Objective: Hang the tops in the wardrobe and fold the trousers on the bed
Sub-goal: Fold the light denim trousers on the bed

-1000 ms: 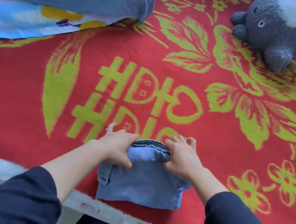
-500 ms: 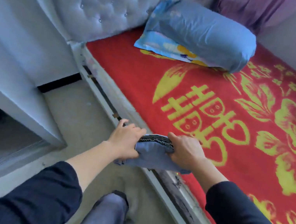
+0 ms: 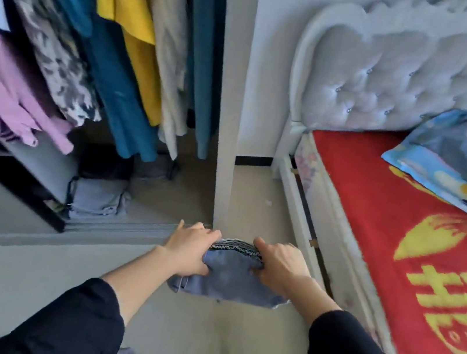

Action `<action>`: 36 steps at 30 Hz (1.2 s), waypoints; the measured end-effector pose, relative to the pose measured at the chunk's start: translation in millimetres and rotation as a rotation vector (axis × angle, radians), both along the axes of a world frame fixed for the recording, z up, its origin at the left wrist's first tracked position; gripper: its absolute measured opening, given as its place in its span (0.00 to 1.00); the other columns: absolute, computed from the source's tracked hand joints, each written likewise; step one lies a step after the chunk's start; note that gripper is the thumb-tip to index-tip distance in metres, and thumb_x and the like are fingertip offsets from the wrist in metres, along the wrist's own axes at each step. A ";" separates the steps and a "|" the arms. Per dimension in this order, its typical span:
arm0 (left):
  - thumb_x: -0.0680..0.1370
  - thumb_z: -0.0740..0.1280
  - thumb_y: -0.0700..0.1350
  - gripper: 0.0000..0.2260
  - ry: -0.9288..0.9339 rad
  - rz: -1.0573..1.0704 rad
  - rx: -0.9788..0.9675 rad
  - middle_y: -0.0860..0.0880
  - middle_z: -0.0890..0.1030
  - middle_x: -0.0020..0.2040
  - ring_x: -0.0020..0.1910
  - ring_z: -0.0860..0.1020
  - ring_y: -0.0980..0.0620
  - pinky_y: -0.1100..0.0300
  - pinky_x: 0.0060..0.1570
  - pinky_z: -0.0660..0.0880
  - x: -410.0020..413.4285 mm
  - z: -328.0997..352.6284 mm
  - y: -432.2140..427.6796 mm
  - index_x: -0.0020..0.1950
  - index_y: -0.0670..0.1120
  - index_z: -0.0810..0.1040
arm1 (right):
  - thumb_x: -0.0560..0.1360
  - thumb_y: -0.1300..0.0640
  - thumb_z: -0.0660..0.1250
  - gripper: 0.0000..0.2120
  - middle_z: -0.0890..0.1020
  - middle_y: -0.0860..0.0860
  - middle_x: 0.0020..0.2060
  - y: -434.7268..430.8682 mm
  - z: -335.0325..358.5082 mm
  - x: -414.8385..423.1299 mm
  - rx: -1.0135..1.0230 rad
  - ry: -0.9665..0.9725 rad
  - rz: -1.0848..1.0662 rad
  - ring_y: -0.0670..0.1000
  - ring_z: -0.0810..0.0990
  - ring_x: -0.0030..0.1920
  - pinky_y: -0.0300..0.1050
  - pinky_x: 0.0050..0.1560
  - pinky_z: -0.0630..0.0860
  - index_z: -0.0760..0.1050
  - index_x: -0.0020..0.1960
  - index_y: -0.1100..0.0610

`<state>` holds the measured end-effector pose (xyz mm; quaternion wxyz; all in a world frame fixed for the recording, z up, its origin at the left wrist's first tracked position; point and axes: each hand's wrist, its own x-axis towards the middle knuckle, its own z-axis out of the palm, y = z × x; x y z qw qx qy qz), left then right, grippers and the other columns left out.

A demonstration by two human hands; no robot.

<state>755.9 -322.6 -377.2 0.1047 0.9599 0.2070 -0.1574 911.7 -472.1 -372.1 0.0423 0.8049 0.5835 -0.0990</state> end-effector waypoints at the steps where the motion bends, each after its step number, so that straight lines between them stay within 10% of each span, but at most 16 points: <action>1: 0.68 0.68 0.53 0.22 0.004 0.032 -0.017 0.50 0.77 0.56 0.63 0.70 0.47 0.41 0.65 0.64 -18.7 -3.1 26.3 0.59 0.49 0.69 | 0.75 0.48 0.61 0.16 0.83 0.55 0.49 30.4 -5.1 -15.2 0.007 0.005 0.019 0.61 0.80 0.50 0.48 0.45 0.67 0.66 0.60 0.53; 11: 0.69 0.67 0.49 0.23 0.065 0.234 -0.029 0.51 0.72 0.64 0.67 0.64 0.45 0.46 0.59 0.67 -146.8 -103.9 247.7 0.63 0.49 0.65 | 0.75 0.45 0.62 0.16 0.82 0.54 0.53 282.7 -109.0 -130.1 -0.056 0.029 0.109 0.58 0.79 0.56 0.47 0.55 0.71 0.70 0.58 0.53; 23: 0.72 0.67 0.49 0.20 -0.025 0.312 0.115 0.49 0.75 0.60 0.65 0.68 0.46 0.52 0.48 0.73 -110.5 -366.7 424.5 0.61 0.48 0.66 | 0.78 0.53 0.60 0.20 0.79 0.53 0.60 477.5 -362.9 -94.5 -0.088 -0.135 0.170 0.54 0.76 0.62 0.48 0.61 0.68 0.64 0.69 0.54; 27: 0.73 0.69 0.51 0.27 -0.088 0.351 0.319 0.47 0.73 0.65 0.70 0.63 0.44 0.46 0.60 0.70 -86.4 -446.1 470.1 0.69 0.46 0.64 | 0.75 0.57 0.64 0.25 0.77 0.53 0.62 528.4 -437.9 -69.9 0.020 -0.225 0.178 0.56 0.75 0.62 0.50 0.64 0.67 0.63 0.70 0.54; 33: 0.61 0.72 0.39 0.21 -0.278 0.308 0.507 0.46 0.81 0.55 0.55 0.79 0.42 0.36 0.50 0.76 -92.2 -590.9 491.1 0.54 0.45 0.81 | 0.49 0.61 0.80 0.25 0.81 0.55 0.43 543.7 -579.9 -66.3 0.162 -0.277 0.166 0.57 0.80 0.43 0.53 0.45 0.71 0.81 0.46 0.59; 36: 0.60 0.72 0.39 0.21 -0.283 0.277 0.441 0.48 0.77 0.51 0.45 0.74 0.45 0.50 0.36 0.77 -101.1 -638.7 475.4 0.51 0.50 0.78 | 0.55 0.64 0.77 0.25 0.80 0.56 0.46 528.0 -625.8 -76.1 -0.028 -0.145 0.100 0.58 0.82 0.40 0.54 0.39 0.79 0.79 0.51 0.60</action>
